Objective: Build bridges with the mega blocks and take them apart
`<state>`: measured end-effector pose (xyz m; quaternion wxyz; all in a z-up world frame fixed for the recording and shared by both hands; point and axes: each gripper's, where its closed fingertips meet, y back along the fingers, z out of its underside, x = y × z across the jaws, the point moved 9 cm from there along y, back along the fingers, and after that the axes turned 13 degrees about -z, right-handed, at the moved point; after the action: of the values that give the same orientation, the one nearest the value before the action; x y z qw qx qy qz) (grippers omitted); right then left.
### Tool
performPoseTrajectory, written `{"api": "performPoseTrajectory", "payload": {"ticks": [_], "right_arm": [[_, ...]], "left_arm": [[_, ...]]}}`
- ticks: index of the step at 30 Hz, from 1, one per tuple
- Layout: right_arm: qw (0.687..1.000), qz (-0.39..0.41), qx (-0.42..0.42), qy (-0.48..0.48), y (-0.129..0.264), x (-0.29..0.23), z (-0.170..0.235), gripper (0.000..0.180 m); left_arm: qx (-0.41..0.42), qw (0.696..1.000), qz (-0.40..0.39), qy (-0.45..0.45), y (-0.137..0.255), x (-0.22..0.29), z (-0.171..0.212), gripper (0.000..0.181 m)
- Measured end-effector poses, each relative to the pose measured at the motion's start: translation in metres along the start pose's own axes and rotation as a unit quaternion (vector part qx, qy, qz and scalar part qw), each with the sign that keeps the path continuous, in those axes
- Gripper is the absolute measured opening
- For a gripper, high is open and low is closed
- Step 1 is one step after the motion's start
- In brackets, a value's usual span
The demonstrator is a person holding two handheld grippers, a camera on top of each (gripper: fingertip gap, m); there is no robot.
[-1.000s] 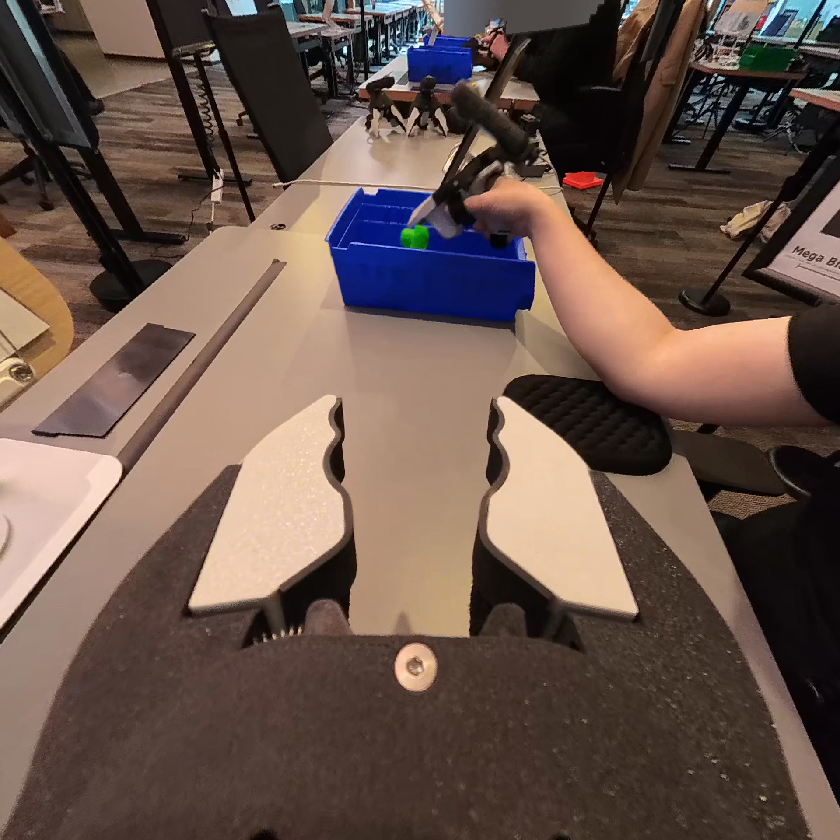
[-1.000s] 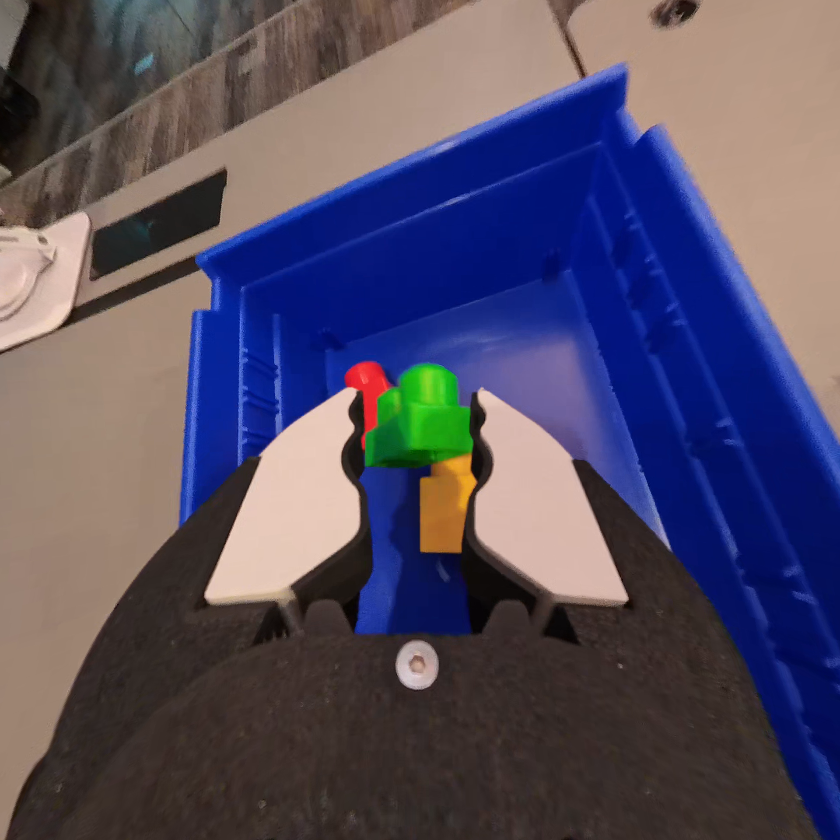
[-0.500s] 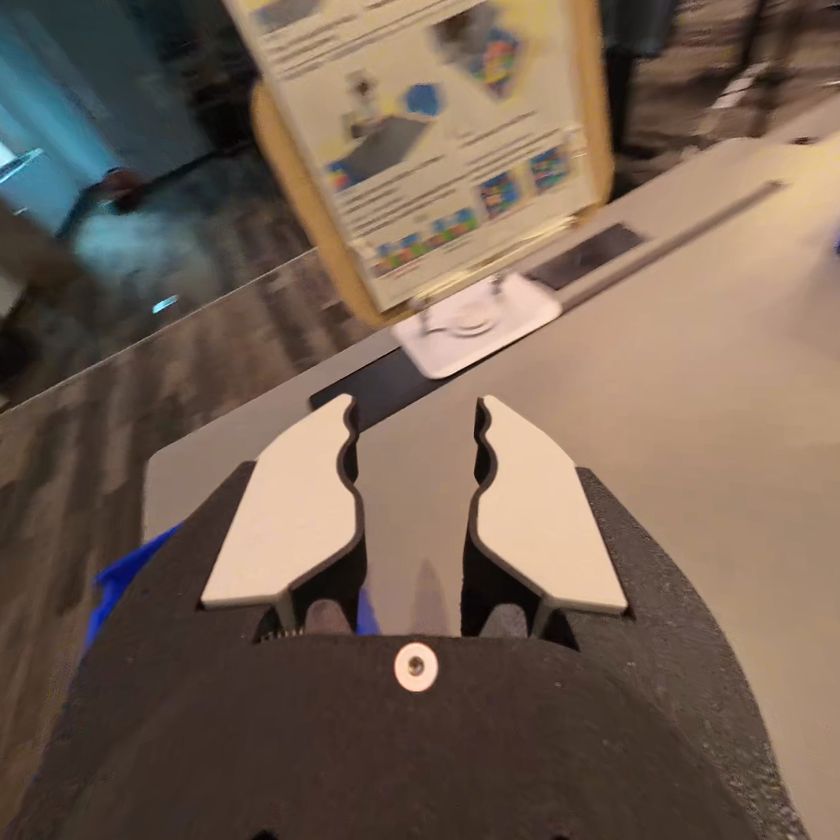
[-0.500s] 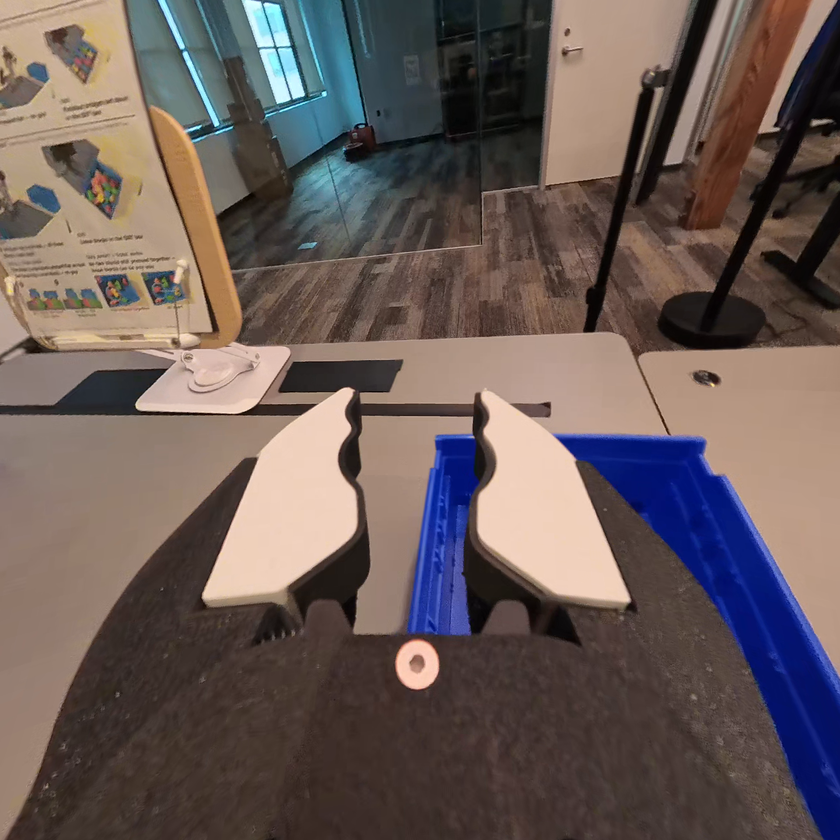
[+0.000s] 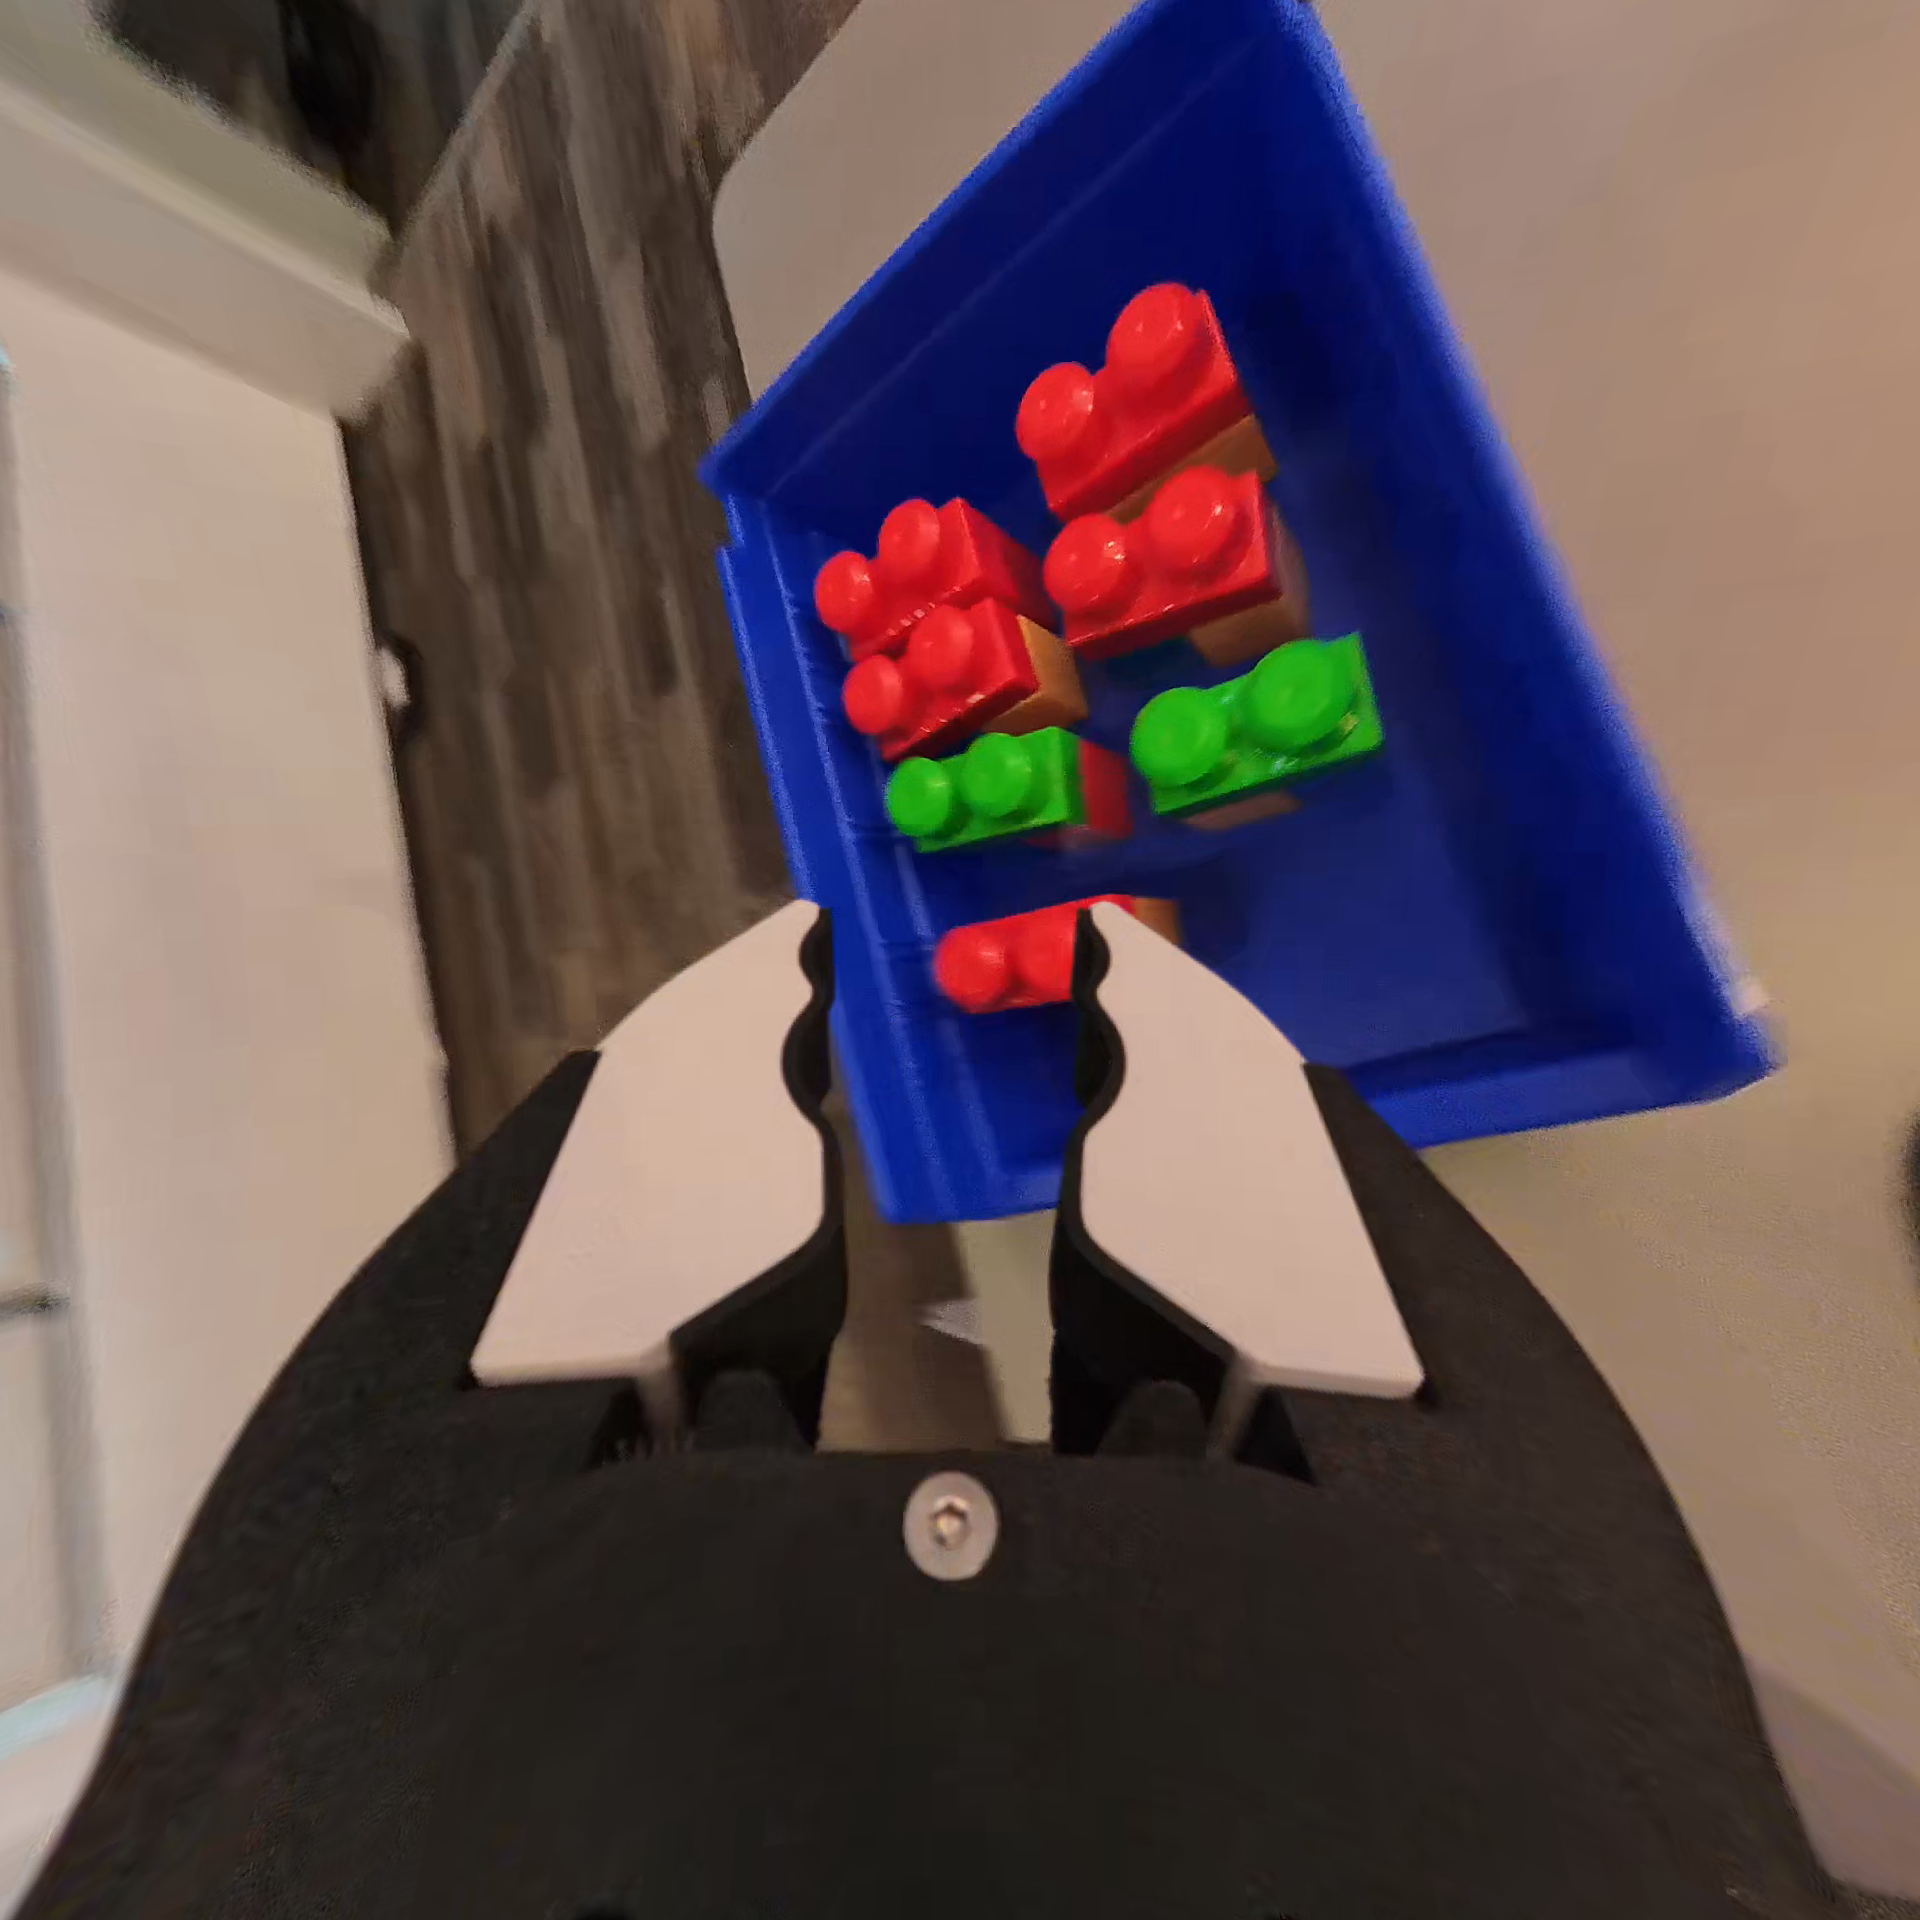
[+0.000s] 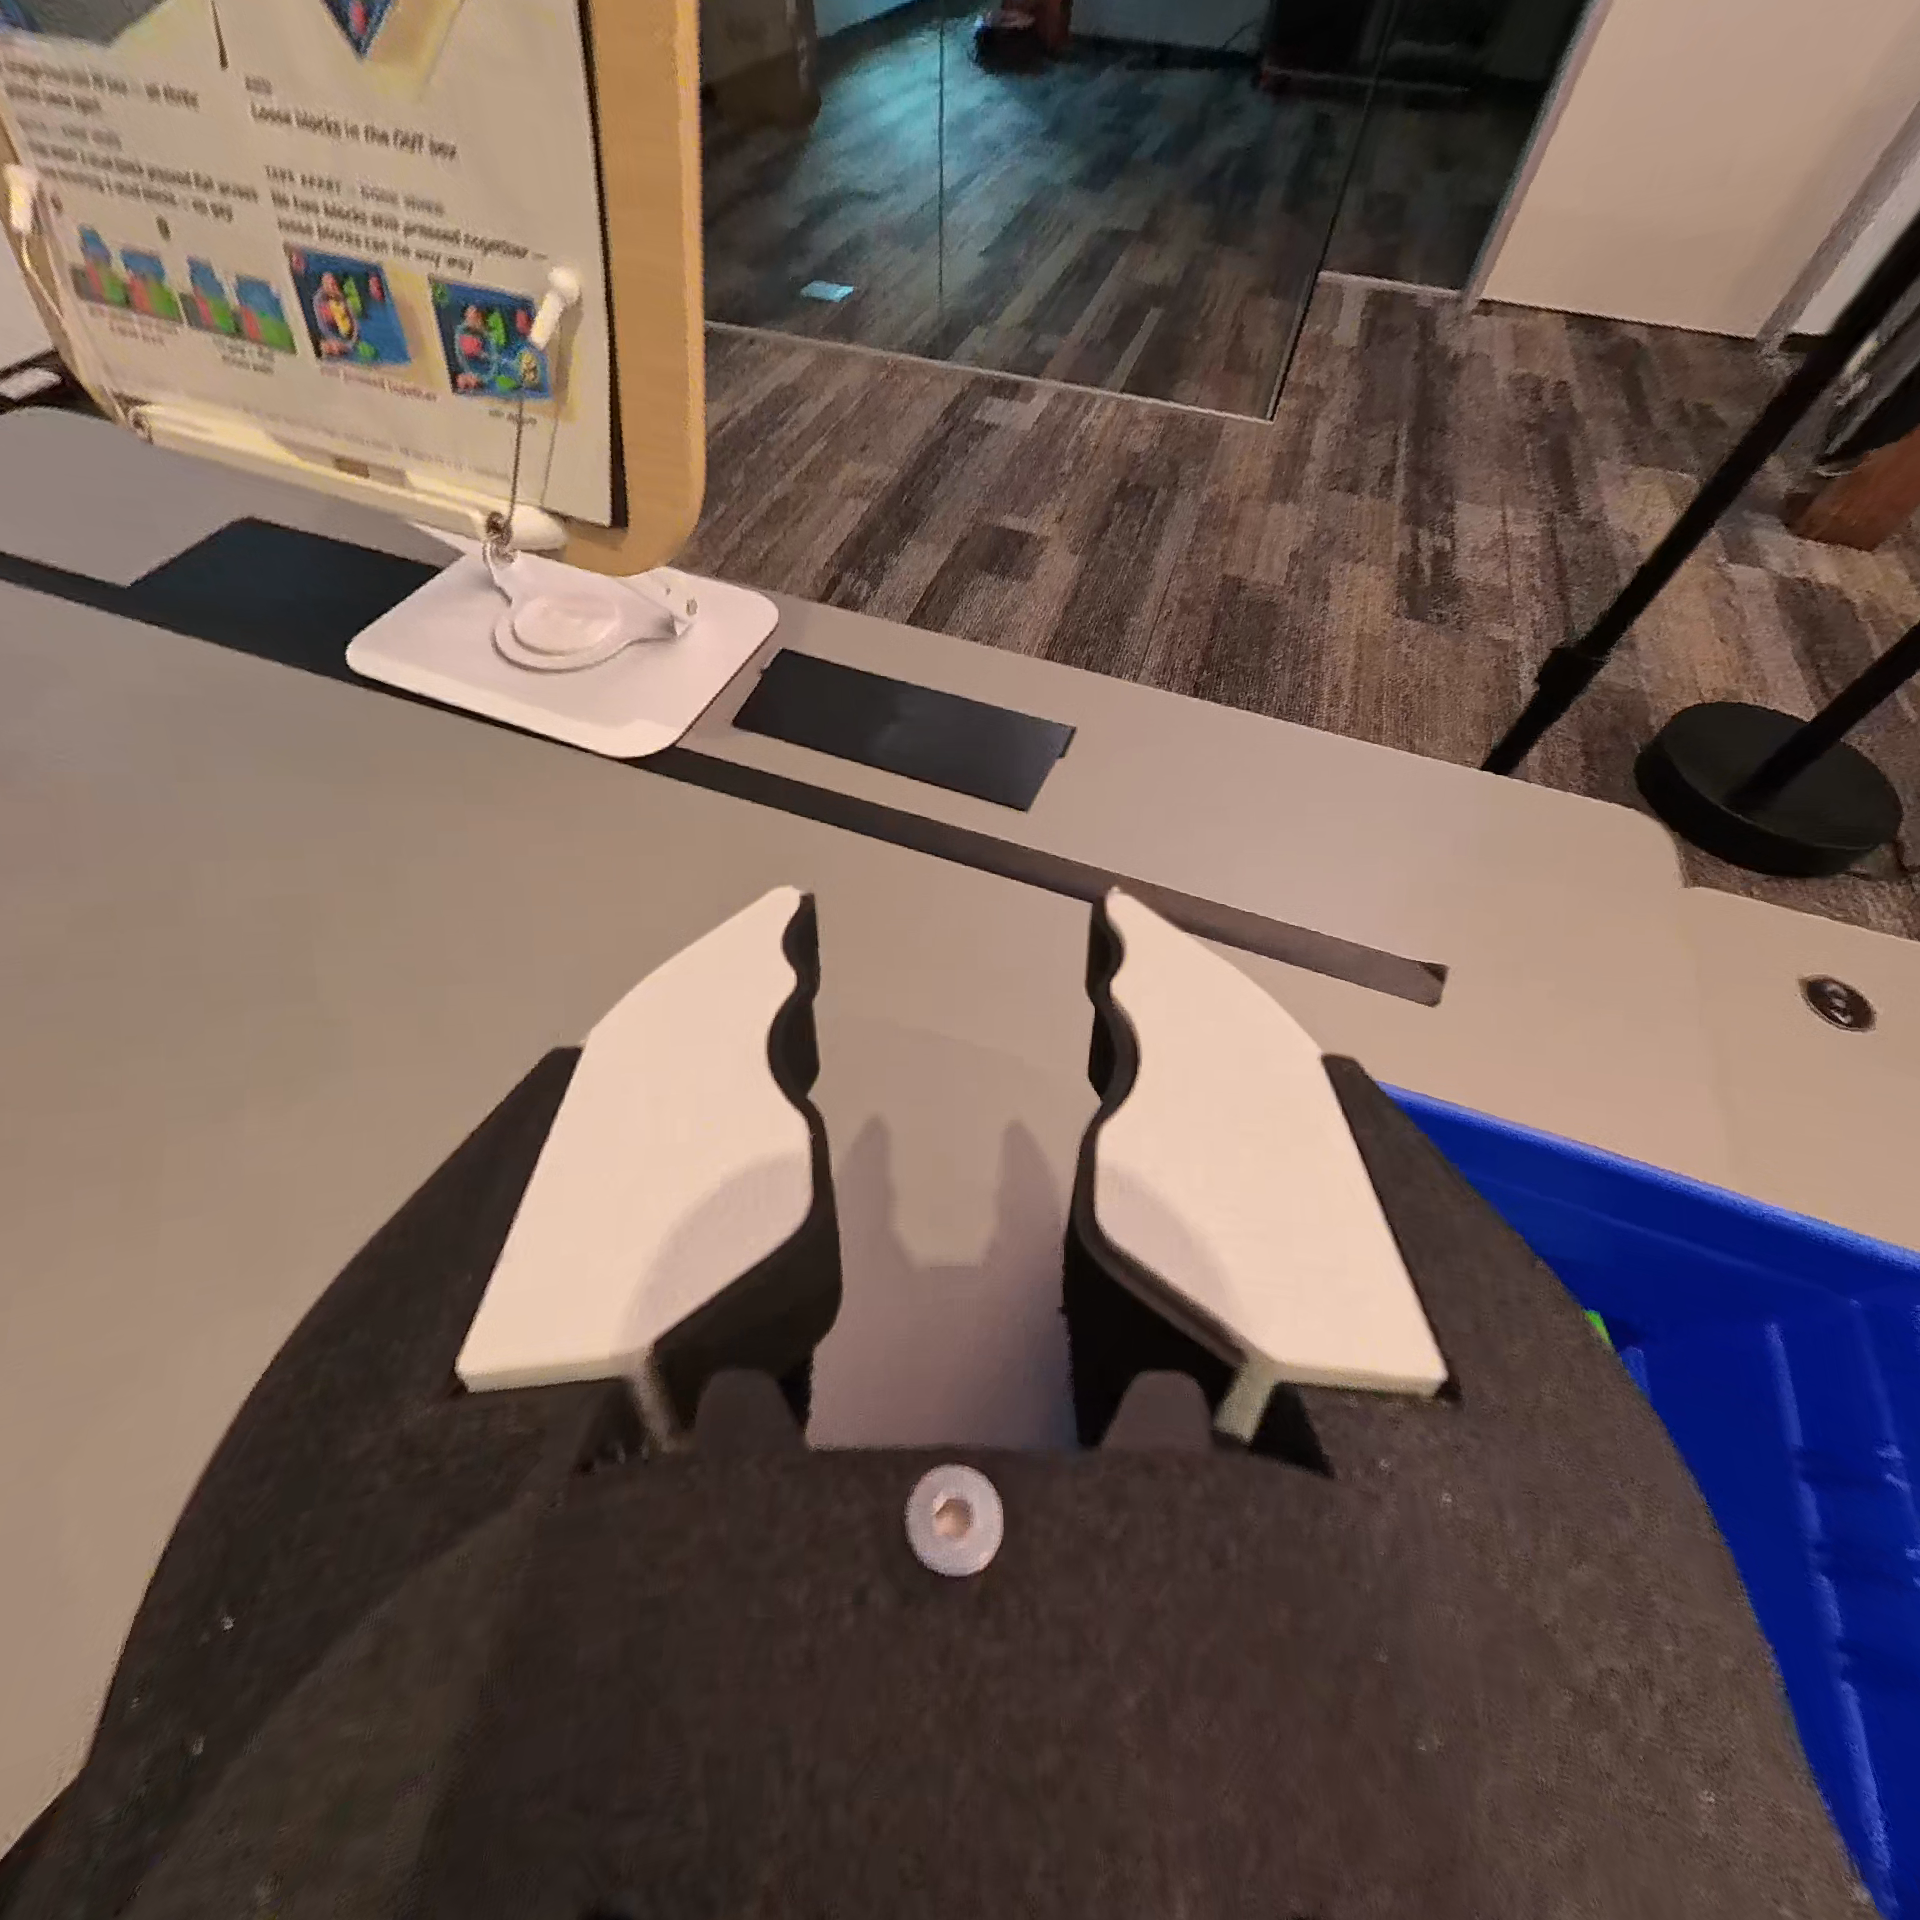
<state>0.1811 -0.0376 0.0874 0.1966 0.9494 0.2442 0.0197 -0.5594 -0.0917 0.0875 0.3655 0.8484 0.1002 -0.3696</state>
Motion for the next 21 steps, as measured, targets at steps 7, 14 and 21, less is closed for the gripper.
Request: {"api": "performPoseTrajectory", "payload": {"ticks": [7,14,21], "right_arm": [[0.996,-0.088,-0.009,-0.013,-0.024,-0.012,-0.003,0.05],[0.985,-0.166,0.034,-0.036,-0.032,-0.026,-0.009,0.047],[0.977,-0.197,0.042,-0.075,-0.035,-0.022,-0.007,0.044]], "left_arm": [[0.05,0.94,0.158,-0.297,-0.033,0.005,0.013,0.04],[0.023,0.899,0.174,-0.402,-0.084,0.019,0.037,0.055],[-0.008,0.877,0.211,-0.431,-0.117,0.037,0.051,0.058]]}}
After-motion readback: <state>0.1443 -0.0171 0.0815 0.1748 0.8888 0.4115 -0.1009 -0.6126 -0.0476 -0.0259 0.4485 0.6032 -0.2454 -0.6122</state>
